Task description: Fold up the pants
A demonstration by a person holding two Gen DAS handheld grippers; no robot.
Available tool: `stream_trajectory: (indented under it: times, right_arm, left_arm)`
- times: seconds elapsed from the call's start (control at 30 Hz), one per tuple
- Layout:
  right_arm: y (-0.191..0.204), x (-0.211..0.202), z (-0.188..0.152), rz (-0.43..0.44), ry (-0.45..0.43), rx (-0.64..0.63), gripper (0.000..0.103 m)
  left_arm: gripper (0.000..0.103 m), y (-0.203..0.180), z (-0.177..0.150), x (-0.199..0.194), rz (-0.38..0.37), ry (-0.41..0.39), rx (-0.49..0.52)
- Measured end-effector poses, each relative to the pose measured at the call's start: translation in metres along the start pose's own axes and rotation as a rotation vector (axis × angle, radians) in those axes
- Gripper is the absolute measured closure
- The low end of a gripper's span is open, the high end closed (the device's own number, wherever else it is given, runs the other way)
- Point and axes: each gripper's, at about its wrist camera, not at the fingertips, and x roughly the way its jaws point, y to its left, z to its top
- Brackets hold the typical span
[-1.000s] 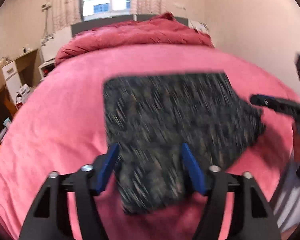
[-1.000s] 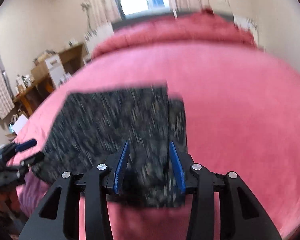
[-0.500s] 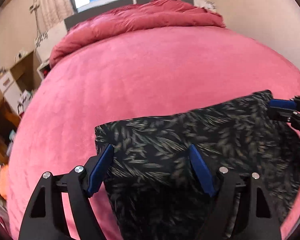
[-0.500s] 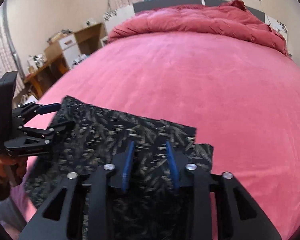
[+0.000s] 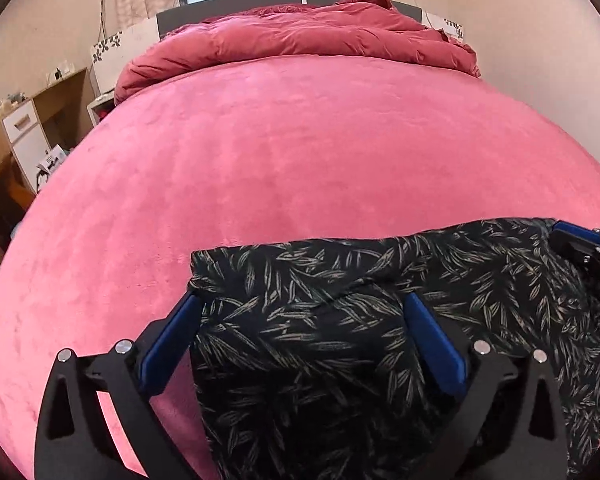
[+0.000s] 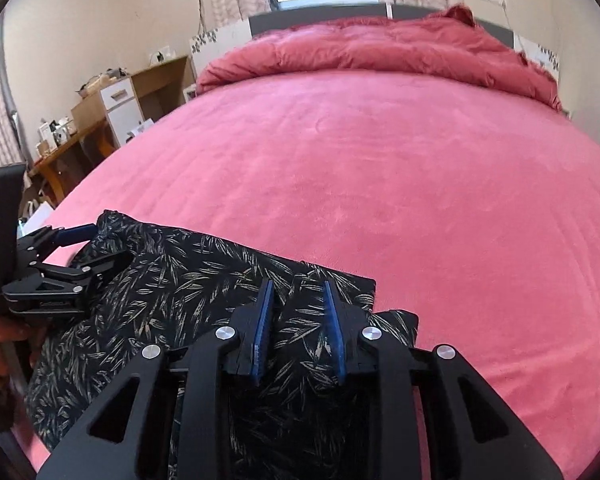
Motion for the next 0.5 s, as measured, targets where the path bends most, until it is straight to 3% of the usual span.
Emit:
stream_trajectory:
  times: [0.27, 0.37, 0.4, 0.5]
  right_arm:
    - [0.008, -0.027, -0.012, -0.032, -0.042, -0.025, 0.078]
    - [0.008, -0.037, -0.016, -0.033, -0.046, -0.004, 0.064]
    - [0.007, -0.04, -0.017, -0.029, -0.047, 0.004, 0.055]
    - [0.007, -0.048, -0.022, -0.03, -0.057, 0.006, 0.052]
  left_arm:
    - [0.002, -0.005, -0.014, -0.016, 0.017, 0.009, -0.035]
    - [0.002, -0.005, -0.021, -0.024, 0.029, 0.015, -0.046]
    - [0.002, -0.007, -0.026, -0.029, 0.045, 0.003, -0.039]
    - [0.002, -0.014, -0.037, -0.04, 0.078, -0.012, -0.013]
